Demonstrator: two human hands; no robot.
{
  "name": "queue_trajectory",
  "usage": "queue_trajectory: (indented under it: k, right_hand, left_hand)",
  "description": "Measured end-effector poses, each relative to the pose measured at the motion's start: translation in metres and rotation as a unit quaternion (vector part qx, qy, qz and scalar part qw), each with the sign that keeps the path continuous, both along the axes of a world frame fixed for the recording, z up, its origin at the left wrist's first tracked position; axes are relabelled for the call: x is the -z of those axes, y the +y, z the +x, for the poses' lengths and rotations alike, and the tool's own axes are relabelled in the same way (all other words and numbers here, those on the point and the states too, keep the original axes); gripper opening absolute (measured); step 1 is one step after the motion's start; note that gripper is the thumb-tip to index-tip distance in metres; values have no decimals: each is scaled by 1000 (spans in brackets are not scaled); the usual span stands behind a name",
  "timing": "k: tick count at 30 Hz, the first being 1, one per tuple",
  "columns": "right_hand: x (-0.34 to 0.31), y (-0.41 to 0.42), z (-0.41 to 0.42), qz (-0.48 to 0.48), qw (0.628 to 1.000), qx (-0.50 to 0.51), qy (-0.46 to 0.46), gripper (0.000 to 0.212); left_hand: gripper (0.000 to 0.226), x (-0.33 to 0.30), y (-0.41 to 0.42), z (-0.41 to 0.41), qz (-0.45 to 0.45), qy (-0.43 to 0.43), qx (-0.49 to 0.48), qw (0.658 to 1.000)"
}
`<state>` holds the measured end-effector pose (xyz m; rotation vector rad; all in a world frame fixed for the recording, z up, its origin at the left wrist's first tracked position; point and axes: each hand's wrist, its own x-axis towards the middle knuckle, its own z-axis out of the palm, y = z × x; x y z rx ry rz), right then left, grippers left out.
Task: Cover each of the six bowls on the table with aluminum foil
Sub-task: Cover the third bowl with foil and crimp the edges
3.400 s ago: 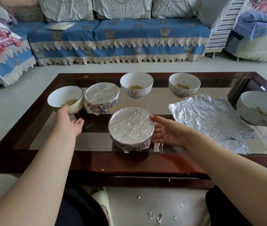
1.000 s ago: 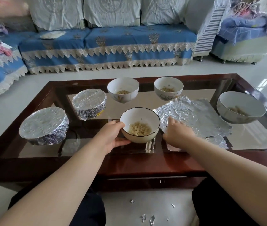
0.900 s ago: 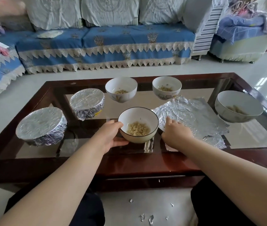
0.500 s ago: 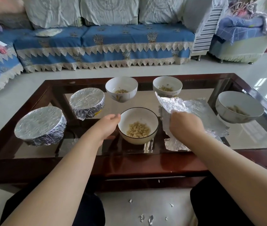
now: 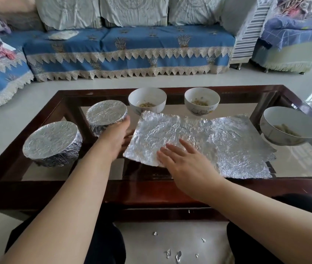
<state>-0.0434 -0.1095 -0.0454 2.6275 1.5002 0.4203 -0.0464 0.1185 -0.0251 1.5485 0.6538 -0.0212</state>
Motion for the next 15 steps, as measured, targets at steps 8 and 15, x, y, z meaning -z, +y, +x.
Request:
queue_trajectory:
  k: [8, 15]
  right_hand:
    - [-3, -5, 4, -12, 998, -36, 56, 52]
    - [-42, -24, 17, 276, 937, 47, 210, 64]
  left_hand:
    - [74, 8, -8, 4, 160, 16, 27, 987]
    - [64, -13, 2, -7, 313, -28, -15, 949]
